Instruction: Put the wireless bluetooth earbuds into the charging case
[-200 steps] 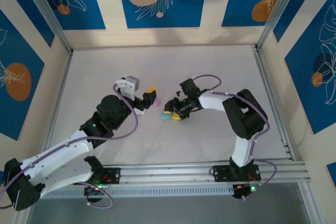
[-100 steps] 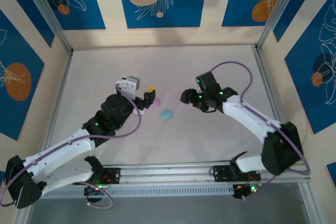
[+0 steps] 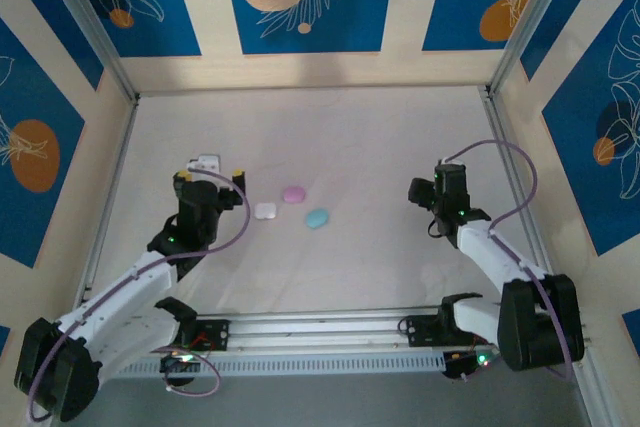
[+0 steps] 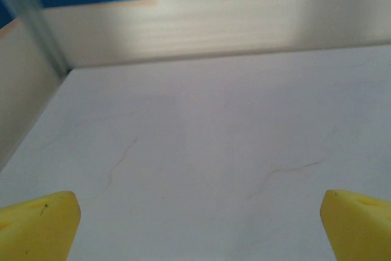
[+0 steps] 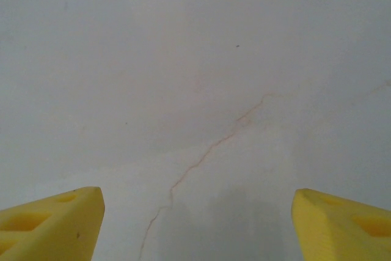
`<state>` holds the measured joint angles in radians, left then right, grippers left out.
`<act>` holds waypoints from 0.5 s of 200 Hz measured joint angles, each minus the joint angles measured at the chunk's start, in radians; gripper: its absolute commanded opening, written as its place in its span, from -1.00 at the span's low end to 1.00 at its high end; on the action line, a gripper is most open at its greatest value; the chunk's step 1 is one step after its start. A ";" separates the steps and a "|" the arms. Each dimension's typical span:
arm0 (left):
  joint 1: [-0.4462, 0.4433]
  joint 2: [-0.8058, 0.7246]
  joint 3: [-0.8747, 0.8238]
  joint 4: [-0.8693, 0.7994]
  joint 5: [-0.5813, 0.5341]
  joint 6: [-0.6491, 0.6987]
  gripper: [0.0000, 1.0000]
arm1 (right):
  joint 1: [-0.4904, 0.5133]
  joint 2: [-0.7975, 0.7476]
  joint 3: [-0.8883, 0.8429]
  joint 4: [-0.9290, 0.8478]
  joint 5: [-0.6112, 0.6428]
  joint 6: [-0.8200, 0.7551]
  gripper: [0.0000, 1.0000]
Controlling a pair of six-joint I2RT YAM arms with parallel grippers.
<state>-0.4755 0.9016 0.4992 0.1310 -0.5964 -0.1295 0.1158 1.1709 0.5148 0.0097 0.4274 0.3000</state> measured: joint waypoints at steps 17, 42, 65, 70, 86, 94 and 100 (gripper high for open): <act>0.048 0.014 -0.015 -0.006 -0.018 0.008 1.00 | -0.014 0.079 -0.007 0.119 -0.057 -0.080 0.61; 0.080 0.068 -0.021 0.008 -0.039 0.041 1.00 | -0.020 0.195 -0.007 0.300 -0.142 -0.163 0.57; 0.093 0.126 -0.077 0.103 -0.041 0.084 1.00 | -0.020 0.274 -0.007 0.430 -0.209 -0.223 0.54; 0.095 0.140 -0.093 0.124 -0.041 0.089 1.00 | -0.020 0.286 -0.007 0.452 -0.220 -0.231 0.54; 0.106 0.182 -0.136 0.182 -0.040 0.114 1.00 | -0.028 0.299 -0.015 0.503 -0.261 -0.249 0.55; 0.113 0.201 -0.154 0.219 -0.035 0.124 1.00 | -0.036 0.296 -0.031 0.541 -0.283 -0.253 0.56; 0.121 0.217 -0.171 0.259 -0.028 0.134 1.00 | -0.044 0.291 -0.051 0.577 -0.299 -0.256 0.56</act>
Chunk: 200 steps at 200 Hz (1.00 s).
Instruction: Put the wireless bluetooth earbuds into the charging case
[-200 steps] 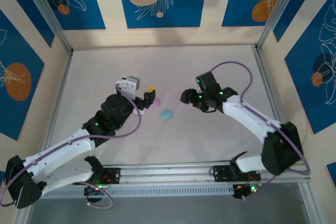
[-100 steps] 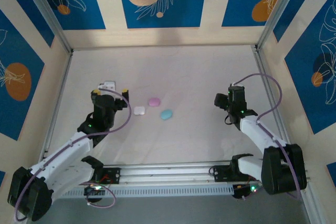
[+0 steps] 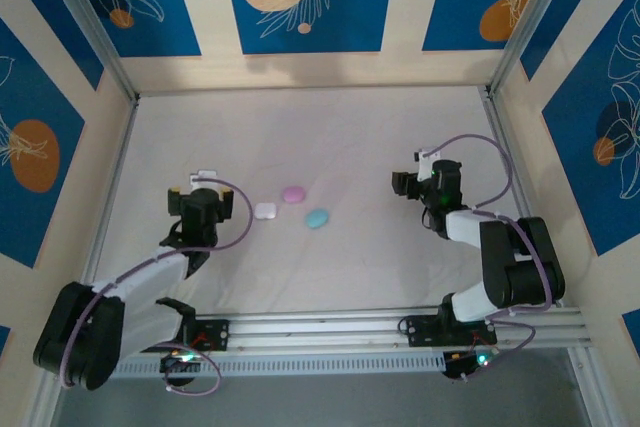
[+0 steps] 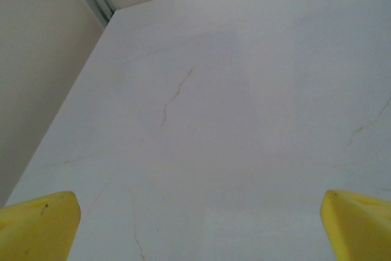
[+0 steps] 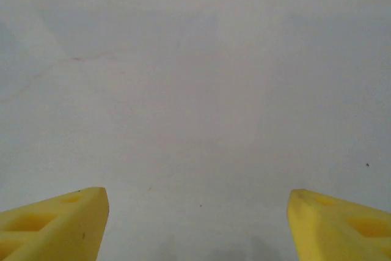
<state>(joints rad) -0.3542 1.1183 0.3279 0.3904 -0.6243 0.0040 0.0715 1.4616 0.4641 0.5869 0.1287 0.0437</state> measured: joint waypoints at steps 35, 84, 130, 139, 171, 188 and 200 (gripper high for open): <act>0.041 0.111 -0.048 0.186 0.080 0.042 1.00 | -0.029 0.042 -0.108 0.200 -0.037 0.005 0.64; 0.089 0.269 -0.039 0.414 0.176 0.119 1.00 | -0.056 0.065 -0.072 0.208 -0.014 0.042 0.98; 0.197 0.450 -0.041 0.624 0.306 0.098 0.99 | -0.054 0.065 -0.071 0.213 -0.002 0.047 0.99; 0.209 0.452 -0.040 0.617 0.324 0.081 1.00 | -0.055 0.065 -0.071 0.213 -0.002 0.048 0.99; 0.253 0.452 0.013 0.586 0.351 0.041 1.00 | -0.057 0.065 -0.071 0.212 -0.002 0.053 0.99; 0.255 0.452 0.019 0.586 0.360 0.029 1.00 | -0.058 0.065 -0.071 0.212 -0.002 0.053 0.99; 0.255 0.452 0.019 0.581 0.365 0.028 1.00 | -0.059 0.065 -0.071 0.212 -0.002 0.054 0.99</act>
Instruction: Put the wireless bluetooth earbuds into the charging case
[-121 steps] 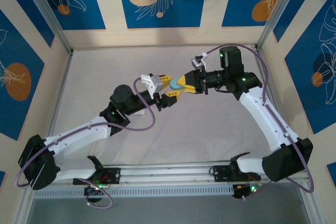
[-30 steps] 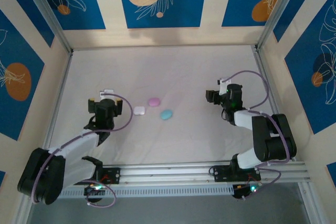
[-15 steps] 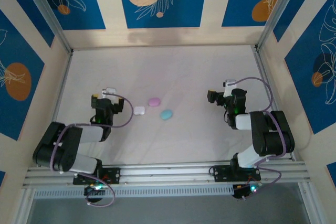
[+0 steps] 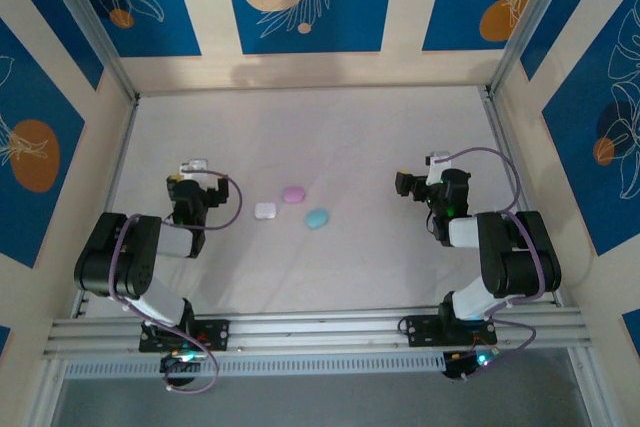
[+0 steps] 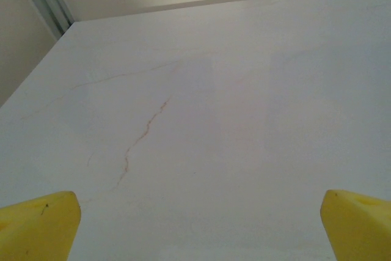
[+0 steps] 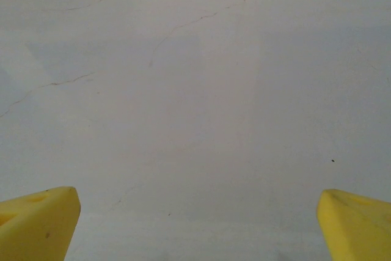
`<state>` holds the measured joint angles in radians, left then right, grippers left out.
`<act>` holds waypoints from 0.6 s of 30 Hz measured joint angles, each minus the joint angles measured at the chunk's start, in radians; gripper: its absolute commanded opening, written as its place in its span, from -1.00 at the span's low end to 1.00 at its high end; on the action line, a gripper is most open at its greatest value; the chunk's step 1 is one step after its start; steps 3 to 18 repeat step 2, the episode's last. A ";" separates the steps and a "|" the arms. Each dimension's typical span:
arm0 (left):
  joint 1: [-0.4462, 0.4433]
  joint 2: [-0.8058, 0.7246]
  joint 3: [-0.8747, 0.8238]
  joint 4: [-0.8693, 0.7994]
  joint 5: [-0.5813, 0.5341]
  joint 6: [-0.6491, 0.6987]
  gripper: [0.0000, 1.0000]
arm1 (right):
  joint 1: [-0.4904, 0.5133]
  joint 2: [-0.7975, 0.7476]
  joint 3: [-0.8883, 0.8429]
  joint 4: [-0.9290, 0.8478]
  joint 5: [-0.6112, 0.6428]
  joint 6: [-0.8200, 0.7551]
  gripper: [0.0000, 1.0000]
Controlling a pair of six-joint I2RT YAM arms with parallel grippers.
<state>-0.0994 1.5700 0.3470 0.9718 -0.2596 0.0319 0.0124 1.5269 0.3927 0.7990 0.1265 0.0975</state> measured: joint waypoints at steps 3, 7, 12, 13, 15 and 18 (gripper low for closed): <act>0.000 0.000 0.000 -0.002 0.007 0.000 1.00 | -0.001 0.000 0.000 0.000 0.000 0.000 0.99; 0.000 0.000 0.000 -0.002 0.007 0.000 1.00 | -0.001 0.000 0.000 0.000 0.000 0.000 0.99; 0.000 0.000 0.000 -0.002 0.007 0.000 1.00 | -0.001 0.000 0.000 0.000 0.000 0.000 0.99; 0.000 0.000 0.000 -0.002 0.007 0.000 1.00 | -0.001 0.000 0.000 0.000 0.000 0.000 0.99; 0.000 0.000 0.000 -0.002 0.007 0.000 1.00 | -0.001 0.000 0.000 0.000 0.000 0.000 0.99; 0.000 0.000 0.000 -0.002 0.007 0.000 1.00 | -0.001 0.000 0.000 0.000 0.000 0.000 0.99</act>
